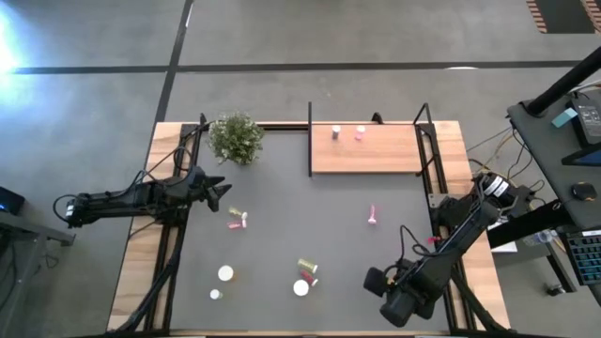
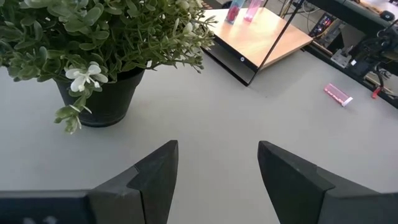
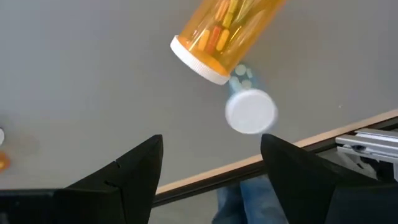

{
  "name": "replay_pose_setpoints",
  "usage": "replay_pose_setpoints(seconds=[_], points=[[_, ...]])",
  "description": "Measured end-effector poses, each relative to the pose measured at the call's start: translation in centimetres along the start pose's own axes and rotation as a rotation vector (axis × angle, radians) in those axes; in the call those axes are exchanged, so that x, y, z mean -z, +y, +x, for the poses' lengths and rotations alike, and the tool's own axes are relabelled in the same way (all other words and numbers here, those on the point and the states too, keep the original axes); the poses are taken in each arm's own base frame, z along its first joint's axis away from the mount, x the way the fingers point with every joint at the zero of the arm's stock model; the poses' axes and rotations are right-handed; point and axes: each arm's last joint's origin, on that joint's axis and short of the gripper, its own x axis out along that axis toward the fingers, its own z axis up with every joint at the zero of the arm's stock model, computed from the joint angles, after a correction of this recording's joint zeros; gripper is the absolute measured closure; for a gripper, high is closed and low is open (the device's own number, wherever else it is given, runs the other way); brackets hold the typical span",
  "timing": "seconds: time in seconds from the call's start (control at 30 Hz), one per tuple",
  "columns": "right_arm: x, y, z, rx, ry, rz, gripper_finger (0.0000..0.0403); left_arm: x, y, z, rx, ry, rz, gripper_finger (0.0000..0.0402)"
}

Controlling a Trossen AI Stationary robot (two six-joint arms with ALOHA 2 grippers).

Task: Pick and place medicine bottles onto shelf by color
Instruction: Put the right blue pill bottle on the shelf aligned with the other blue pill bottle

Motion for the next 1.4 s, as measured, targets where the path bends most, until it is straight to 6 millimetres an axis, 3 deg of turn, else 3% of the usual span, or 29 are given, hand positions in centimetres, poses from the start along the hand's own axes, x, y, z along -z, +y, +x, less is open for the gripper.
replay_pose_setpoints(seconds=[0.47, 0.87, 1.4], points=[[0.1, -1.9, 0.1, 0.045, -0.023, 0.025, 0.0142, 0.0, 0.0, 0.0, 0.000, 0.000, 0.000, 0.0197], [-1.1, -2.1, 2.1, 0.023, -0.045, 0.016, 0.0148, 0.0, 0.0, 0.0, 0.000, 0.001, 0.000, 0.0197], [-1.2, -2.1, 2.5, 0.011, -0.033, 0.007, 0.0275, 0.0, 0.0, 0.0, 0.000, 0.000, 0.000, 0.0197]])
